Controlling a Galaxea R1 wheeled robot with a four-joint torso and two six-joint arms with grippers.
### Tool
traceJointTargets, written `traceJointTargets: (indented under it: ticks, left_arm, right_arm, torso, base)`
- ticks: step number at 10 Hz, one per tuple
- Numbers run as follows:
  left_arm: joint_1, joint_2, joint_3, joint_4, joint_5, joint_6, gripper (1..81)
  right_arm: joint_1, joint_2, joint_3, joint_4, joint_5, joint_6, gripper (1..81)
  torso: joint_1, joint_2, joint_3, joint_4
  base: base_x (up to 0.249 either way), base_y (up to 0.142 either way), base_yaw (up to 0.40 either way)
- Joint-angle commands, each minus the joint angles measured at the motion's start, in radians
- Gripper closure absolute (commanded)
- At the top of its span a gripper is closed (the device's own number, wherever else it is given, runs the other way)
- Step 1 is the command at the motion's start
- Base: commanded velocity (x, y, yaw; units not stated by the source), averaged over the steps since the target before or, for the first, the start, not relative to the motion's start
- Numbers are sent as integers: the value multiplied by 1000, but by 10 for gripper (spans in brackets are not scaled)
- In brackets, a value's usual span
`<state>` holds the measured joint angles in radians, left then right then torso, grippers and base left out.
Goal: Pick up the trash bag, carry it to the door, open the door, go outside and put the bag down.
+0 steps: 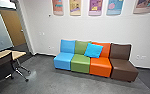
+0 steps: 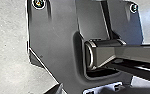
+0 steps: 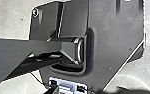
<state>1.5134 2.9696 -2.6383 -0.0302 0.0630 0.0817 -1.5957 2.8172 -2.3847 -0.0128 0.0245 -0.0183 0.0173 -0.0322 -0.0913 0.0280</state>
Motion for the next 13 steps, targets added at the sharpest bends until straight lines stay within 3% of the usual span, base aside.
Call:
traceJointTargets:
  ticks: [1, 13]
  left_arm:
    - [-34, -4, 4, -7, 66, 7, 10]
    - [-34, -4, 4, -7, 72, 3, 10]
  right_arm:
    - [29, -13, 3, -1, -64, 0, 10]
    - [29, -14, 3, -1, -67, -5, 10]
  torso:
    - [0, 0, 0, 0]
    - [0, 0, 0, 0]
  base:
    - [127, 0, 0]
    - [127, 0, 0]
